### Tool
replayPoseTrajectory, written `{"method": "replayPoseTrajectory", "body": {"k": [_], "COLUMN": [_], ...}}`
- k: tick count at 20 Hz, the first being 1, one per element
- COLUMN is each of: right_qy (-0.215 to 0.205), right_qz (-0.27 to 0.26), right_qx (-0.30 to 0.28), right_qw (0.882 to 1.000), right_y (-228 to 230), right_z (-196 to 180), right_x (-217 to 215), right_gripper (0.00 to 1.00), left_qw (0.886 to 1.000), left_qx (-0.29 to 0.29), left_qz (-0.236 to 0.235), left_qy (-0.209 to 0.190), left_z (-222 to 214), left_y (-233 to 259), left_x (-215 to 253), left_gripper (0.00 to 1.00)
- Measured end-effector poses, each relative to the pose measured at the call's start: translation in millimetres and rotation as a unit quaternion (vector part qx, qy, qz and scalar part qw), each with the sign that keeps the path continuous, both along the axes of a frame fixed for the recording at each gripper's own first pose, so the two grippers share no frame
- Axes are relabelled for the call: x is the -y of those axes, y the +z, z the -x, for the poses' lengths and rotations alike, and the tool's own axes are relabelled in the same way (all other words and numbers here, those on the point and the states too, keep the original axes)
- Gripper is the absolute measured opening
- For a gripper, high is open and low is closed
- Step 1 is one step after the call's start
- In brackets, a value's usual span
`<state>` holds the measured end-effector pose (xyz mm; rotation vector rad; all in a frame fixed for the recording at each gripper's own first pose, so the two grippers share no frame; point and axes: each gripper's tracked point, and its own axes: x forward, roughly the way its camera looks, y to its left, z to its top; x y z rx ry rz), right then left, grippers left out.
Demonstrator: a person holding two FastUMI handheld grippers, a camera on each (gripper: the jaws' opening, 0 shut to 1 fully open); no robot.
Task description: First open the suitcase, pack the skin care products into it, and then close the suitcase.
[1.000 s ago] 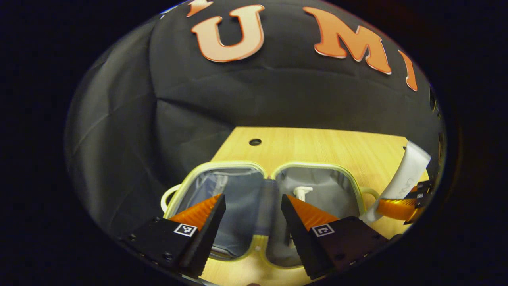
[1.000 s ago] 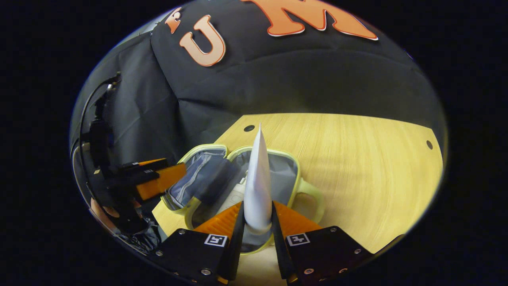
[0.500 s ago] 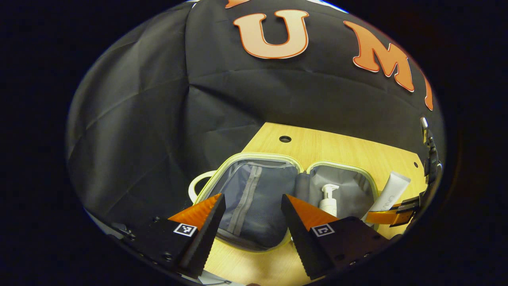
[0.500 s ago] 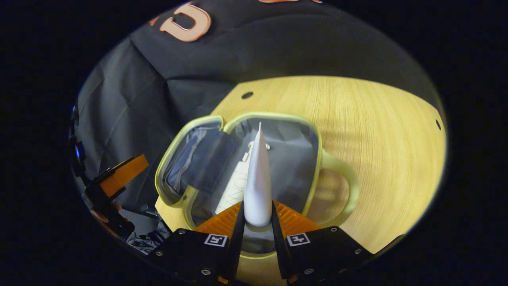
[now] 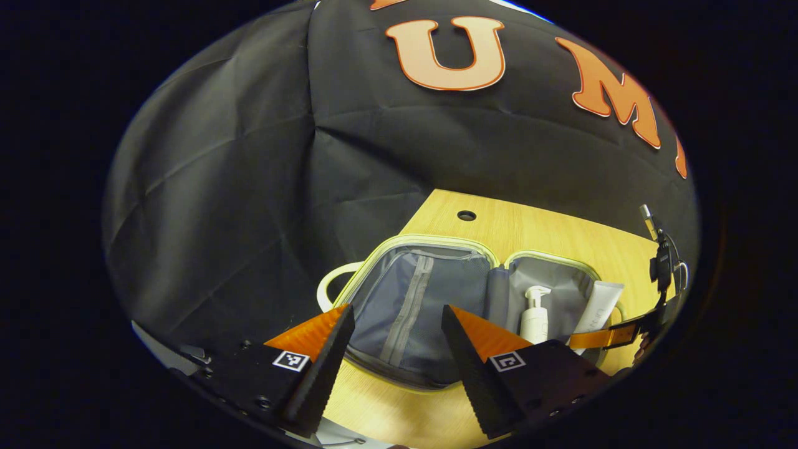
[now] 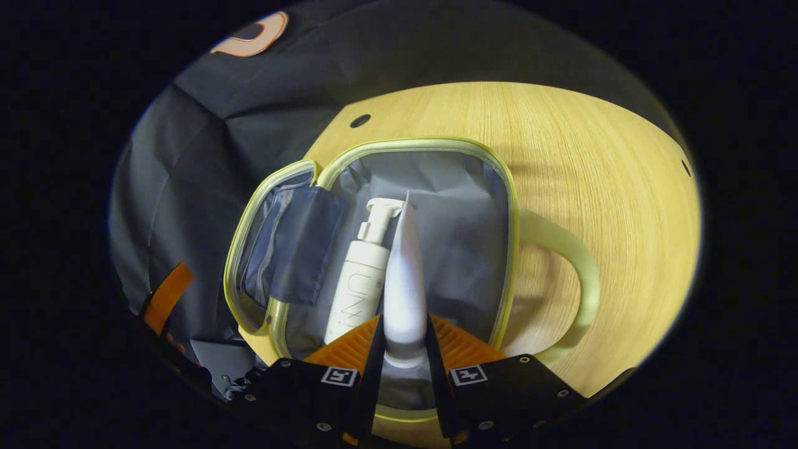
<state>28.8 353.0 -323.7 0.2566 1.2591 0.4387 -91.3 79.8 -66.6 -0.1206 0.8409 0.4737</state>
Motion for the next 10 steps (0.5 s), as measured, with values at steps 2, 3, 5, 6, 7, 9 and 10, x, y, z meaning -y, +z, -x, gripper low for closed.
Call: {"method": "replayPoseTrajectory", "body": {"k": [2, 3, 5, 6, 7, 9, 10], "right_qy": [-0.018, -0.024, -0.037, -0.044, -0.053, -0.071, -0.077], "right_qz": [0.005, 0.010, 0.025, 0.030, 0.030, 0.016, 0.016], "right_qx": [-0.014, -0.018, -0.020, -0.025, -0.030, -0.038, -0.038], "right_qw": [1.000, 1.000, 0.999, 0.998, 0.998, 0.997, 0.996], "right_y": [-8, -11, -14, -15, -14, -10, -6], "right_z": [-2, -2, -5, -5, -5, -7, -9], "right_x": [-4, -6, -5, -4, -4, -7, -3], "right_gripper": [0.40, 0.40, 0.40, 0.40, 0.40, 0.44, 0.44], "left_qw": [1.000, 1.000, 1.000, 1.000, 1.000, 1.000, 1.000], "left_qx": [-0.003, -0.004, -0.006, -0.009, -0.008, -0.009, -0.010], "left_qz": [0.000, -0.001, -0.005, -0.005, -0.004, -0.001, -0.001], "left_qy": [0.006, 0.007, 0.013, 0.017, 0.021, 0.027, 0.028], "left_z": [4, 6, 9, 11, 12, 13, 13], "left_y": [-2, -2, -4, -5, -6, -9, -11], "left_x": [-6, -10, -19, -23, -26, -31, -33], "left_gripper": [0.89, 0.89, 0.89, 0.89, 0.89, 0.89, 0.89]}}
